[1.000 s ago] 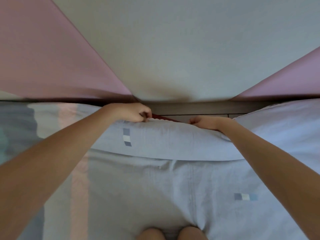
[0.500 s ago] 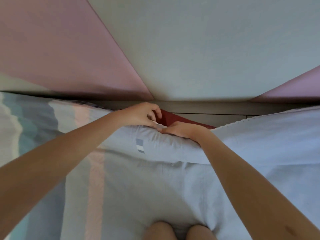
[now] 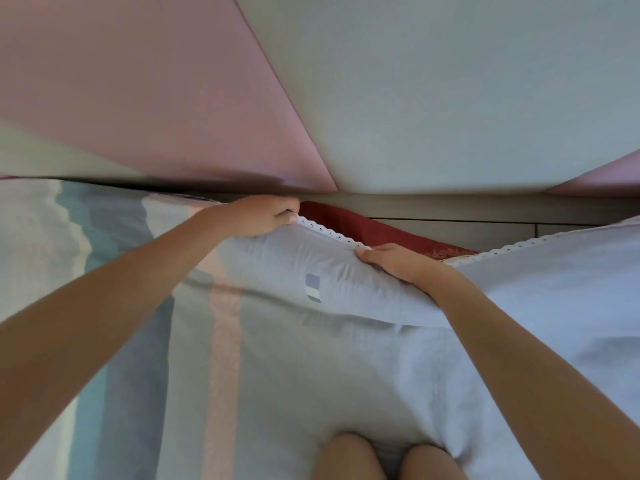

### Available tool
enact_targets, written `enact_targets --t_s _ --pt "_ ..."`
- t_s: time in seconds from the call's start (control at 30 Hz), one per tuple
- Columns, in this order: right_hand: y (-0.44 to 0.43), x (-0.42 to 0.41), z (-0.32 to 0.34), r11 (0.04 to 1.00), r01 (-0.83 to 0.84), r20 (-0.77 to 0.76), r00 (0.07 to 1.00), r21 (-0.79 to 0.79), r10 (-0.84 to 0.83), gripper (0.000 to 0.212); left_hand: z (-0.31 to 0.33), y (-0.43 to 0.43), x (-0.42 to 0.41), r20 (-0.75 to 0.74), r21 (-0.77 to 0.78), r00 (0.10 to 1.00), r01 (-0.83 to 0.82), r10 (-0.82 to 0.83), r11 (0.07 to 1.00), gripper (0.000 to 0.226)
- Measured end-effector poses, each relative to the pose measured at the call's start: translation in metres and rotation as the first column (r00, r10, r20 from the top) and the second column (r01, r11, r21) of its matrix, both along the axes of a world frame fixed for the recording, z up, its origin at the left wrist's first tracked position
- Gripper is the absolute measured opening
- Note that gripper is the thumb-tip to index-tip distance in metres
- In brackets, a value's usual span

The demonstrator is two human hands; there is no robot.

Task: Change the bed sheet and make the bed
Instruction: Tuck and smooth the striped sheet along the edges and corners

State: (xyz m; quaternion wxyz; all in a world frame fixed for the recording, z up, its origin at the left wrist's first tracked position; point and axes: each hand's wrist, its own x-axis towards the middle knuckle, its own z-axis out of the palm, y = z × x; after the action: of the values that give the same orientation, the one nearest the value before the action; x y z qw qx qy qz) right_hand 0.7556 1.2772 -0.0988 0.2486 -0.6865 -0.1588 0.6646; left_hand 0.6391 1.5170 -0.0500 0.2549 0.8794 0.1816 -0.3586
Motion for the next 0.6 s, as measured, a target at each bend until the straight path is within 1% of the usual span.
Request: enact_targets --t_s 0.03,0.1,0.2,0.27,0.3,0.33,0.37,0.4,0.43,0.47,0.5,0.53,0.57,0.6 --pt "-0.001 0.0 0.0 1.0 0.012 -0.001 1.0 -0.007 -0.012 0.034 -0.005 0.0 0.002 -0.023 0.009 1.0 0.013 -0.013 1.0 0.021" --pt "-0.001 0.0 -0.001 0.999 0.046 0.005 0.999 -0.016 -0.046 0.031 -0.015 0.0 0.007 -0.09 0.041 0.996 0.033 -0.029 0.999 0.023" --pt "0.001 0.002 -0.008 0.998 0.053 0.027 0.998 -0.046 -0.052 0.034 -0.029 0.0 0.015 -0.195 0.041 0.98 0.042 -0.034 0.998 0.024" --pt "0.005 0.002 -0.01 0.996 0.026 0.058 0.998 -0.09 -0.021 0.04 -0.034 0.0 0.017 -0.196 0.031 0.98 -0.016 0.022 0.999 0.019" --pt "0.006 0.002 -0.01 0.994 0.006 0.061 0.998 -0.109 0.001 0.043 -0.035 0.0 0.018 -0.182 0.052 0.983 -0.022 0.031 0.998 0.016" --pt "0.008 0.003 -0.011 0.992 -0.014 0.061 0.998 -0.123 0.022 0.045 -0.032 -0.002 0.021 -0.151 0.101 0.988 0.02 -0.005 0.995 0.012" --pt "0.009 0.004 -0.01 0.991 -0.031 0.059 0.998 -0.134 0.039 0.046 -0.027 -0.008 0.023 -0.081 0.173 0.996 0.063 -0.049 0.983 0.01" --pt "0.011 0.005 -0.01 0.989 -0.05 0.056 0.997 -0.141 0.058 0.047 -0.02 -0.017 0.026 0.044 0.243 0.995 0.074 -0.088 0.967 0.007" --pt "0.013 0.006 -0.01 0.987 -0.062 0.058 0.996 -0.148 0.071 0.049 -0.012 -0.03 0.026 0.213 0.27 0.972 0.041 -0.101 0.962 0.006" --pt "0.015 0.007 -0.01 0.986 -0.076 0.062 0.994 -0.151 0.087 0.05 -0.003 -0.044 0.024 0.355 0.229 0.93 0.012 -0.095 0.973 0.014" --pt "0.017 0.008 -0.011 0.983 -0.102 0.07 0.991 -0.153 0.114 0.05 0.004 -0.058 0.02 0.414 0.151 0.903 0.055 -0.114 0.987 0.029" --pt "0.02 0.008 -0.01 0.976 -0.15 0.082 0.983 -0.156 0.164 0.051 0.008 -0.07 0.013 0.36 0.103 0.907 0.195 -0.219 0.976 0.049" --pt "0.022 0.006 -0.008 0.965 -0.202 0.094 0.971 -0.167 0.219 0.051 0.007 -0.08 0.006 0.23 0.098 0.9 0.357 -0.37 0.929 0.069" --pt "0.024 0.005 -0.007 0.953 -0.241 0.114 0.958 -0.183 0.264 0.051 0.002 -0.087 -0.001 0.083 0.126 0.864 0.485 -0.496 0.866 0.082"
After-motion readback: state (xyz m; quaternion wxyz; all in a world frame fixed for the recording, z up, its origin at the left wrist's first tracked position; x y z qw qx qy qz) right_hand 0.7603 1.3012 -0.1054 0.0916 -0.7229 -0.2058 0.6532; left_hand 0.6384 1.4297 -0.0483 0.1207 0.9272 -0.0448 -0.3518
